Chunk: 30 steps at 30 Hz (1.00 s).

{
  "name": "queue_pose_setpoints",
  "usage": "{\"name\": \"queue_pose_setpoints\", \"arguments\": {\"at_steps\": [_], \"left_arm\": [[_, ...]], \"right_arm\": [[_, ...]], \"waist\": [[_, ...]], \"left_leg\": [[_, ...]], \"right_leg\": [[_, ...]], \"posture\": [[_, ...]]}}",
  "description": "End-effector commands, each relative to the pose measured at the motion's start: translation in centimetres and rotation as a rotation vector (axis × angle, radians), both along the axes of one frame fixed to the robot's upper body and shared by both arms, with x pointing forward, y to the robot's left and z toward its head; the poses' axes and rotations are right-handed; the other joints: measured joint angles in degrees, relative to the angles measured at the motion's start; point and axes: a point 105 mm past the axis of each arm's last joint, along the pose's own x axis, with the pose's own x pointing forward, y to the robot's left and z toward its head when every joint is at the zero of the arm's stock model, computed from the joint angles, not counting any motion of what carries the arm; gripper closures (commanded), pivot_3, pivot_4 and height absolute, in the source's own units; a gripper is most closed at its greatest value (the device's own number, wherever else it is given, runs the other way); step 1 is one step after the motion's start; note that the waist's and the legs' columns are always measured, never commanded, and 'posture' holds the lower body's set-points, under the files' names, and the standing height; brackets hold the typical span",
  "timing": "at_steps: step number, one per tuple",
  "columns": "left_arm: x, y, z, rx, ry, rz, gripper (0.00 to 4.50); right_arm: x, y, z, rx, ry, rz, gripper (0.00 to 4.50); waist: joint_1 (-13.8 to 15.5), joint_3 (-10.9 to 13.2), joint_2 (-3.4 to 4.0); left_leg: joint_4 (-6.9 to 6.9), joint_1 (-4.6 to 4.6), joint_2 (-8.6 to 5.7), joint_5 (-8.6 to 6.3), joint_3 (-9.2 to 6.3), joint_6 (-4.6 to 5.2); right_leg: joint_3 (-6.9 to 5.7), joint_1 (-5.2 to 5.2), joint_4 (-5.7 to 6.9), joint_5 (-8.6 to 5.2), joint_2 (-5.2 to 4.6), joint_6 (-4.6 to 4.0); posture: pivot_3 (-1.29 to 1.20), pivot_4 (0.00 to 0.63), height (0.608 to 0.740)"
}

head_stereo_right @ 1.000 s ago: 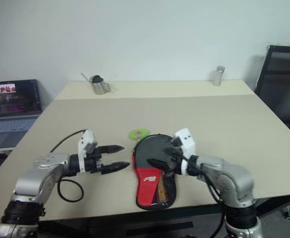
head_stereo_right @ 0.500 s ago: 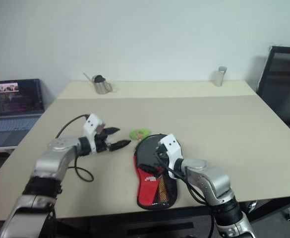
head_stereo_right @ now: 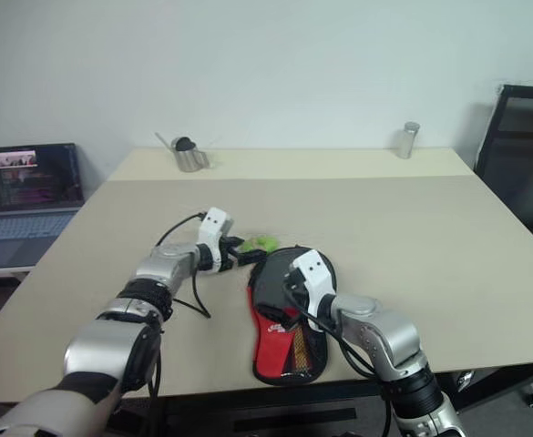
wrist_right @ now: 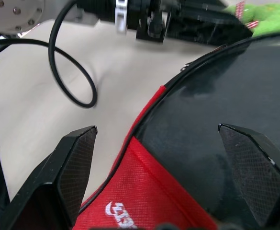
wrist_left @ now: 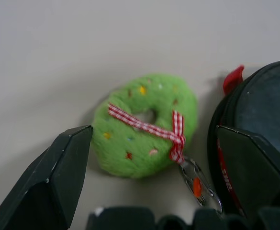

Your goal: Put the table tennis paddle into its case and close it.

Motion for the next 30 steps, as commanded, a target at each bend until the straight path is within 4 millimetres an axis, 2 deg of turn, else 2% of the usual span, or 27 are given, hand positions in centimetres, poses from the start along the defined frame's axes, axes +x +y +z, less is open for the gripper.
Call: {"name": "queue_pose_setpoints", "arguments": {"at_steps": [1,7,11,20,21,27,30], "left_arm": [[0.8,0.0,1.4,-0.025,-0.02,0.053,0.0],[0.7,-0.7,0.1,-0.037,0.032,0.073,0.0],[0.6,-1.0,-0.4,-0.029,0.045,0.072,1.2],[0.4,-1.0,-0.9,-0.069,0.065,0.091,4.33],[0.4,-1.0,-0.9,-0.077,0.064,0.094,4.47],[0.6,-0.2,0.4,-0.168,0.029,0.113,4.47],[0.6,0.1,1.0,-0.21,0.013,0.11,4.47]], "right_arm": [[-0.2,0.4,1.1,0.029,-0.047,0.004,0.04],[-0.2,0.4,1.1,0.033,-0.046,-0.009,0.04],[-0.1,0.4,1.0,0.033,-0.045,-0.017,0.0],[0.1,0.2,0.8,0.017,-0.044,-0.032,0.0],[0.1,0.2,0.7,0.015,-0.044,-0.035,0.0],[1.4,0.3,1.1,0.002,-0.09,-0.076,0.0],[2.1,0.7,0.4,-0.041,-0.108,-0.068,0.0]], "waist": [[0.1,0.0,0.0],[0.2,0.0,-0.02],[0.2,0.0,-0.02],[0.2,0.0,-0.04],[0.2,0.0,-0.04],[0.1,0.0,-0.04],[0.0,0.0,-0.05]], "left_leg": [[0.0,0.0,0.0,0.0,-0.01,0.0],[0.05,0.0,-0.02,0.0,0.0,0.0],[0.06,0.01,-0.02,0.0,-0.01,0.0],[0.08,0.03,-0.02,0.0,0.0,0.0],[0.08,0.04,-0.02,0.0,0.01,0.0],[0.08,0.05,-0.01,0.0,0.01,0.0],[0.08,0.04,-0.01,0.0,0.01,0.0]], "right_leg": [[0.0,0.0,0.0,0.0,0.0,0.0],[0.0,0.03,0.0,0.03,0.0,0.05],[0.0,0.04,0.02,0.04,0.0,0.05],[0.02,0.04,0.07,0.04,-0.01,0.05],[0.02,0.04,0.08,0.04,-0.01,0.04],[0.03,0.04,0.08,0.05,-0.01,0.05],[0.02,0.03,0.08,0.05,0.0,0.05]], "posture": [[0.0,0.15,0.74],[0.0,0.15,0.74],[0.0,0.15,0.74],[0.0,0.15,0.74],[0.0,0.15,0.74],[0.0,0.15,0.74],[0.0,0.15,0.74]]}}
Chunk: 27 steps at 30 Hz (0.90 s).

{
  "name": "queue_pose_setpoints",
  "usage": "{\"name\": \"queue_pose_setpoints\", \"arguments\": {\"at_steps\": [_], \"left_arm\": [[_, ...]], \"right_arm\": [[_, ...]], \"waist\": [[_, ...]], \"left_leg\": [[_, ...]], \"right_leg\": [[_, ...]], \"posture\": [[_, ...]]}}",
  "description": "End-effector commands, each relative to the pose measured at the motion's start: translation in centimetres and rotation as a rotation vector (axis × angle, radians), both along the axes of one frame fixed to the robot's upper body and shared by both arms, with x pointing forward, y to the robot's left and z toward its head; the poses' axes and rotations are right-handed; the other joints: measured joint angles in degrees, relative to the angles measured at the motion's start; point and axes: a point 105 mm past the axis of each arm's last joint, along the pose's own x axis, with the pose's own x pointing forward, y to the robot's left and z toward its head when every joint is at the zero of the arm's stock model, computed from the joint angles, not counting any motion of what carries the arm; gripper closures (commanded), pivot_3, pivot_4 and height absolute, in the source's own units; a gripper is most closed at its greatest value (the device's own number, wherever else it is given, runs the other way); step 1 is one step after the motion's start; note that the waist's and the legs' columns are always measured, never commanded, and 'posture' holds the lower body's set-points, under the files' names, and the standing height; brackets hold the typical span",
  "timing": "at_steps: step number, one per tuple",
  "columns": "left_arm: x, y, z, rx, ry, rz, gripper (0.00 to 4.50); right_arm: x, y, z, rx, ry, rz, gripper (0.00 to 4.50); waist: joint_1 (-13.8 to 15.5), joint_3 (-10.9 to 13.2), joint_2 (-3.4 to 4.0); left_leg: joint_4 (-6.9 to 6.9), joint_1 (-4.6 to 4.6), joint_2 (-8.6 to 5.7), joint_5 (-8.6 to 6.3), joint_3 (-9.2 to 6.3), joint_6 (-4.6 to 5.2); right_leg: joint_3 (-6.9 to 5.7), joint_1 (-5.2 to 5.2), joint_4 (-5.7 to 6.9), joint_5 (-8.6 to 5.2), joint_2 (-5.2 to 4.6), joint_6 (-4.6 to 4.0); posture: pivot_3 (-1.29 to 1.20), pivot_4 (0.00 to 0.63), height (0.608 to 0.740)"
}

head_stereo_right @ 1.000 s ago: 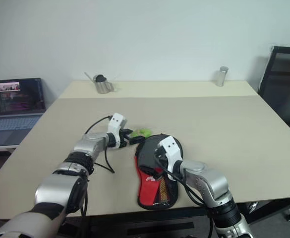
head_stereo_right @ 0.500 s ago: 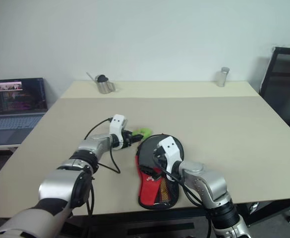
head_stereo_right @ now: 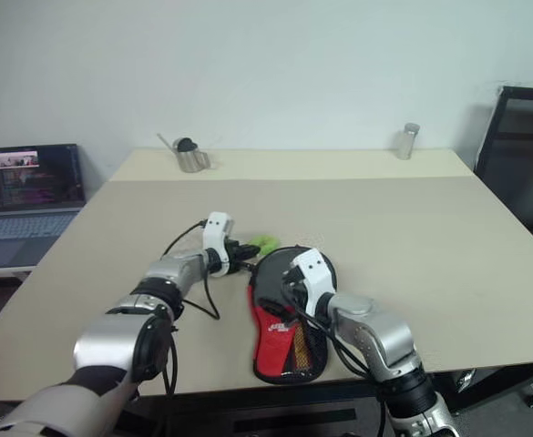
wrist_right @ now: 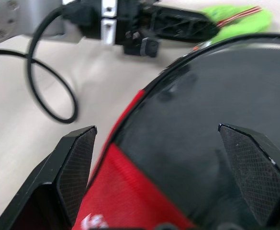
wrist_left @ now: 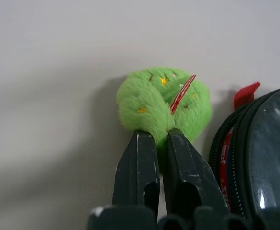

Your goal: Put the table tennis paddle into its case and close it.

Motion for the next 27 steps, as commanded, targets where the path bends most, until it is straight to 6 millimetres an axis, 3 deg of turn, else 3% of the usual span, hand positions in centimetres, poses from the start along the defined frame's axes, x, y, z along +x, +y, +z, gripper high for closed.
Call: {"name": "queue_pose_setpoints", "arguments": {"at_steps": [1,7,14,27], "left_arm": [[0.3,0.8,2.0,-0.065,-0.056,0.006,4.47],[0.1,0.7,3.3,-0.05,-0.103,-0.054,4.47],[0.8,0.4,4.3,0.233,-0.216,-0.103,4.47],[2.5,-4.2,6.5,0.485,-0.408,-0.075,4.47]], "right_arm": [[0.8,0.8,0.3,-0.044,-0.071,0.024,0.0],[2.0,-0.9,-2.7,-0.174,-0.035,-0.027,0.0],[1.3,-1.2,-4.4,-0.204,0.014,-0.011,0.0],[0.7,-2.2,-5.9,-0.235,0.062,-0.028,0.0]], "waist": [[-0.1,0.0,0.0],[-0.1,0.0,-0.03],[0.1,-0.1,-0.19],[0.2,-0.2,-0.34]], "left_leg": [[0.0,0.0,0.0,0.0,0.01,0.0],[0.0,0.0,-0.02,0.0,0.01,0.0],[0.0,0.03,-0.02,0.0,0.0,0.0],[0.03,0.05,-0.02,0.0,0.0,0.0]], "right_leg": [[0.01,0.0,0.0,0.0,0.0,0.0],[0.0,0.01,-0.01,0.14,0.02,-0.24],[0.0,0.05,0.0,0.14,0.02,-0.24],[0.0,0.08,0.0,0.01,0.01,0.03]], "posture": [[0.0,0.15,0.74],[0.0,0.15,0.74],[0.0,0.15,0.74],[0.0,0.15,0.74]]}}
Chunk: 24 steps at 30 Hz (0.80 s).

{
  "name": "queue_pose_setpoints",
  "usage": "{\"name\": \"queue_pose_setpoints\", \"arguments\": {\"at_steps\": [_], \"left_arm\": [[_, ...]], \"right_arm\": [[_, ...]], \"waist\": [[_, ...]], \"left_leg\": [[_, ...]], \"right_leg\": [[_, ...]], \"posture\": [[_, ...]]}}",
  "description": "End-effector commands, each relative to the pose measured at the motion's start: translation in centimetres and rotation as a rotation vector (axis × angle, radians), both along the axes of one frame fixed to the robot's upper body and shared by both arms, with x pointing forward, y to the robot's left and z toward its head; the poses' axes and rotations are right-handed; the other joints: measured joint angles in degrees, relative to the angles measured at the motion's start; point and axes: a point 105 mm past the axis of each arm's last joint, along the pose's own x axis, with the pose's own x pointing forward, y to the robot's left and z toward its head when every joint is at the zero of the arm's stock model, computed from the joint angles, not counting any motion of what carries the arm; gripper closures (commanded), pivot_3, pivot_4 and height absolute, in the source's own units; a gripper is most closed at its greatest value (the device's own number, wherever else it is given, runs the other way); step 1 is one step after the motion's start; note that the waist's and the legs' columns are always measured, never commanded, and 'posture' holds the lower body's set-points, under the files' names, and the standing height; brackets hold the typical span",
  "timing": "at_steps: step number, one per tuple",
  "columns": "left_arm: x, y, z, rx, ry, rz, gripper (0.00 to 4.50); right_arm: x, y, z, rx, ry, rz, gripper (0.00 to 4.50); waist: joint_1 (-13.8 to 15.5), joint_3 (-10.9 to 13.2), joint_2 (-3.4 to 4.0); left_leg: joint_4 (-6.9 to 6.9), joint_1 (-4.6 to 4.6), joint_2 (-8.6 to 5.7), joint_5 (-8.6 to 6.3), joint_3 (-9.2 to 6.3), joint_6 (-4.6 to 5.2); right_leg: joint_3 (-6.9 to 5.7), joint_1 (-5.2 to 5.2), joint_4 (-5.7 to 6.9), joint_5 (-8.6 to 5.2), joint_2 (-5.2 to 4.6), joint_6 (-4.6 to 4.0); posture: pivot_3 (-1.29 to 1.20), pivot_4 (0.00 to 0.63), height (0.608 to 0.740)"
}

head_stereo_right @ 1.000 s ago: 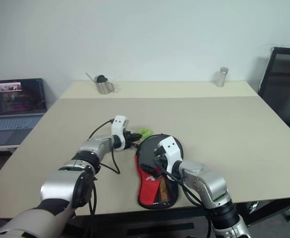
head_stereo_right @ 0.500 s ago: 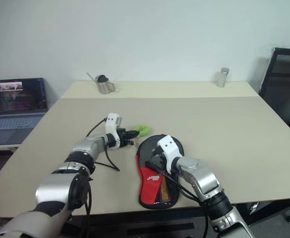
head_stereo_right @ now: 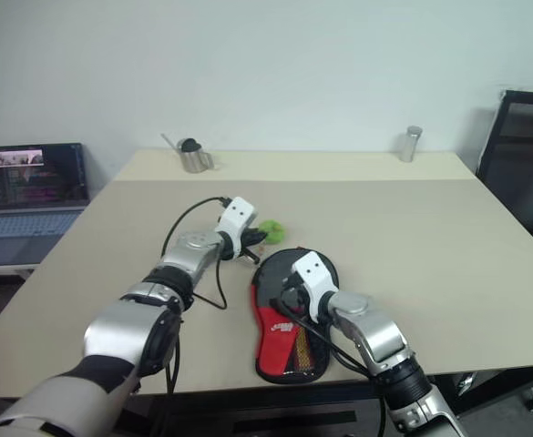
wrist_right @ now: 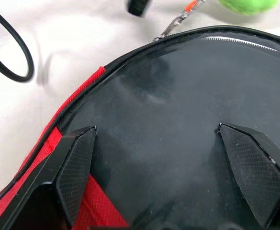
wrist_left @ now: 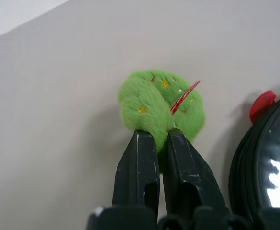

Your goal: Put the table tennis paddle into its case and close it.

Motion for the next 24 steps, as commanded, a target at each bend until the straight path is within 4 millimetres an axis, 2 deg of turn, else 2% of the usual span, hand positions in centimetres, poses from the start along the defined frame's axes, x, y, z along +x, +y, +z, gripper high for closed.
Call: {"name": "queue_pose_setpoints", "arguments": {"at_steps": [1,5,9,16,24], "left_arm": [[0.9,-1.6,3.8,0.039,-0.15,-0.014,4.47],[0.9,-3.3,4.7,0.107,-0.222,-0.045,4.47],[1.0,-4.0,5.3,0.136,-0.261,-0.052,4.47],[0.7,-6.0,5.7,0.325,-0.365,-0.133,4.47],[-0.7,-11.3,6.5,0.5,-0.531,-0.312,4.47]], "right_arm": [[-0.9,-1.1,-3.4,-0.063,0.127,-0.027,0.0],[-1.5,-1.1,-3.8,-0.064,0.147,-0.027,0.0],[-2.0,-1.0,-4.1,-0.064,0.161,-0.029,0.0],[-2.8,-0.9,-4.7,-0.074,0.183,-0.02,0.0],[-3.7,-0.3,-5.1,-0.079,0.202,-0.001,0.0]], "waist": [[0.0,0.0,0.0],[0.1,0.0,-0.04],[0.1,0.0,-0.05],[0.1,-0.1,-0.06],[0.2,-0.1,-0.07]], "left_leg": [[0.0,0.0,0.0,0.0,0.0,0.0],[0.01,0.0,-0.02,0.0,0.0,0.0],[0.02,0.01,-0.03,0.0,0.01,0.0],[0.02,0.02,-0.03,0.0,0.0,0.0],[0.03,0.02,-0.03,0.0,0.0,-0.01]], "right_leg": [[0.0,0.0,0.0,0.0,0.0,0.0],[-0.01,0.03,-0.02,0.0,0.0,0.01],[0.0,0.04,-0.02,0.01,0.0,0.03],[-0.02,0.06,-0.02,0.01,0.0,0.04],[-0.02,0.07,-0.05,0.01,0.0,0.06]], "posture": [[0.0,0.15,0.74],[0.0,0.15,0.74],[0.0,0.15,0.74],[0.0,0.15,0.74],[0.0,0.15,0.74]]}}
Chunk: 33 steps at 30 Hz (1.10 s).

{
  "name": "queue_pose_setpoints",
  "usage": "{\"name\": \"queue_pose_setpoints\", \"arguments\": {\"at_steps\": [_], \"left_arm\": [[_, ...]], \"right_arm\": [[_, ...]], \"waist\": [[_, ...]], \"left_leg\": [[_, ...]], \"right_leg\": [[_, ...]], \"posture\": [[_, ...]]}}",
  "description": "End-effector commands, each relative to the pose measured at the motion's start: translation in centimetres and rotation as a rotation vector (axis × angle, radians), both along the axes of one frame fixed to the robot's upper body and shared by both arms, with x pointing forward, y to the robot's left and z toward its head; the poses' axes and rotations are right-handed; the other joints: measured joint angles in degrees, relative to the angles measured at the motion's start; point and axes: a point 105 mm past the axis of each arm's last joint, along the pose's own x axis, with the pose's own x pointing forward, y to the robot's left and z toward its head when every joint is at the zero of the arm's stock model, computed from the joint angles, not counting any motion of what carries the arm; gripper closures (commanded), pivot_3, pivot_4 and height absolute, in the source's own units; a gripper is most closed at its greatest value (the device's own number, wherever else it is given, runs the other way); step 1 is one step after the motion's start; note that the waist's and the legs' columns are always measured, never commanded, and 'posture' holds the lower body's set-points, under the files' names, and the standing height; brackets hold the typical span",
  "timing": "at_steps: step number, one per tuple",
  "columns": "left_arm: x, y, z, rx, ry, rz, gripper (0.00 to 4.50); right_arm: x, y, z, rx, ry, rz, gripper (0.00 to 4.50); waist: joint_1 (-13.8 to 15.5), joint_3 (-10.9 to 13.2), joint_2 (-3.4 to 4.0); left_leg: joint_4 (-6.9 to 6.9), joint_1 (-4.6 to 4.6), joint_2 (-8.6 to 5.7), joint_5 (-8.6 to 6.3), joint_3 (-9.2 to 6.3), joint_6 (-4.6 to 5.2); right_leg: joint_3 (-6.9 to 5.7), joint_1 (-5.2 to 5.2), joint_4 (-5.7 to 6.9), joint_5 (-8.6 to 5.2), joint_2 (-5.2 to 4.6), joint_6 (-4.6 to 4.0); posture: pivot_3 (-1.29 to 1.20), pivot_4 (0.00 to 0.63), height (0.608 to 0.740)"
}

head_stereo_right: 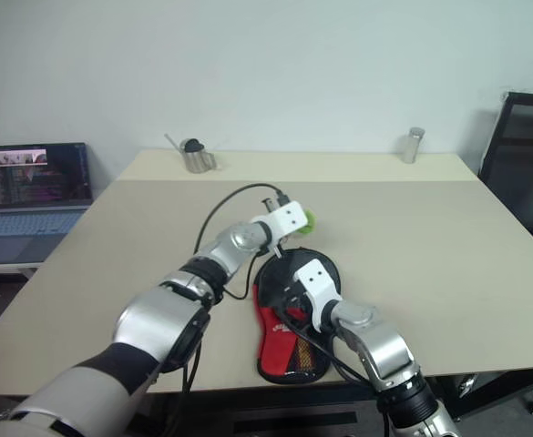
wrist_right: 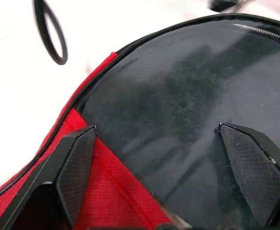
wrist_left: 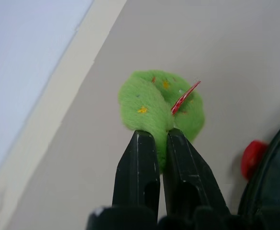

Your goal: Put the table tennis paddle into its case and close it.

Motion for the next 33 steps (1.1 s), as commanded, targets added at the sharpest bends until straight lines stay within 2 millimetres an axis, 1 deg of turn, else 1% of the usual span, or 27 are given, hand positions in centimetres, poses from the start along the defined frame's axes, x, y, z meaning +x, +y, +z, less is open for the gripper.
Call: {"name": "queue_pose_setpoints", "arguments": {"at_steps": [1,6,11,13,18,23,26,29,33], "left_arm": [[-0.6,-3.6,4.1,0.049,-0.171,-0.132,4.47],[-2.0,-6.4,3.4,0.121,-0.205,-0.257,4.47],[-3.5,-9.1,3.6,0.086,-0.204,-0.361,4.47],[-4.0,-9.9,3.6,0.076,-0.199,-0.391,4.47],[-4.8,-10.7,3.0,0.047,-0.162,-0.445,4.47],[-4.5,-9.8,1.6,0.069,-0.108,-0.419,4.47],[-4.3,-9.3,1.4,0.042,-0.062,-0.404,3.62],[-4.1,-8.9,1.4,0.032,-0.049,-0.396,2.53],[-3.6,-7.5,0.8,0.033,-0.012,-0.354,1.03]], "right_arm": [[-1.9,0.1,-4.4,-0.07,0.184,0.011,0.0],[-2.1,0.2,-4.4,-0.069,0.188,0.01,0.0],[-2.1,0.2,-4.5,-0.067,0.189,0.008,0.0],[-2.0,0.1,-4.4,-0.068,0.187,0.006,0.0],[-1.7,0.1,-4.4,-0.066,0.18,0.002,0.0],[-1.6,0.3,-4.3,-0.062,0.176,0.003,0.0],[-1.5,0.4,-4.3,-0.061,0.174,0.005,0.0],[-1.4,0.5,-4.3,-0.061,0.171,0.009,0.0],[-1.0,0.5,-4.1,-0.062,0.164,0.011,0.0]], "waist": [[0.0,0.0,0.0],[-0.1,0.0,0.01],[0.0,0.0,0.01],[0.0,0.0,0.01],[0.0,0.0,0.01],[-0.1,0.0,0.04],[-0.1,-0.1,0.06],[-0.2,-0.3,0.09],[-0.3,-0.3,0.12]], "left_leg": [[0.0,0.0,0.0,0.0,0.0,0.0],[-0.01,0.0,0.02,0.0,-0.01,0.0],[0.0,0.0,0.01,0.0,0.01,0.0],[0.0,0.0,0.01,0.0,0.0,0.0],[0.0,0.0,0.01,0.0,0.0,0.0],[0.0,0.01,0.02,0.0,0.0,0.01],[0.01,0.02,0.02,0.0,0.0,0.01],[0.01,0.04,0.02,0.0,0.01,0.01],[-0.04,0.38,0.07,-0.01,0.02,0.01]], "right_leg": [[0.0,0.0,0.0,0.0,0.0,0.0],[0.0,-0.01,0.01,0.0,-0.01,0.0],[0.0,0.0,-0.02,0.0,-0.01,0.0],[-0.01,0.0,-0.02,0.0,-0.01,0.0],[0.0,0.0,-0.01,0.0,-0.01,0.0],[0.0,0.0,0.01,0.0,-0.01,0.0],[0.0,0.01,0.01,0.0,0.0,0.0],[0.0,0.03,0.01,0.0,0.0,0.0],[0.01,0.31,-0.03,-0.01,-0.01,0.0]], "posture": [[0.0,0.15,0.74],[0.0,0.15,0.74],[0.0,0.15,0.74],[0.0,0.15,0.74],[0.0,0.15,0.74],[0.0,0.15,0.74],[0.0,0.15,0.74],[0.0,0.15,0.74],[0.0,0.15,0.74]]}}
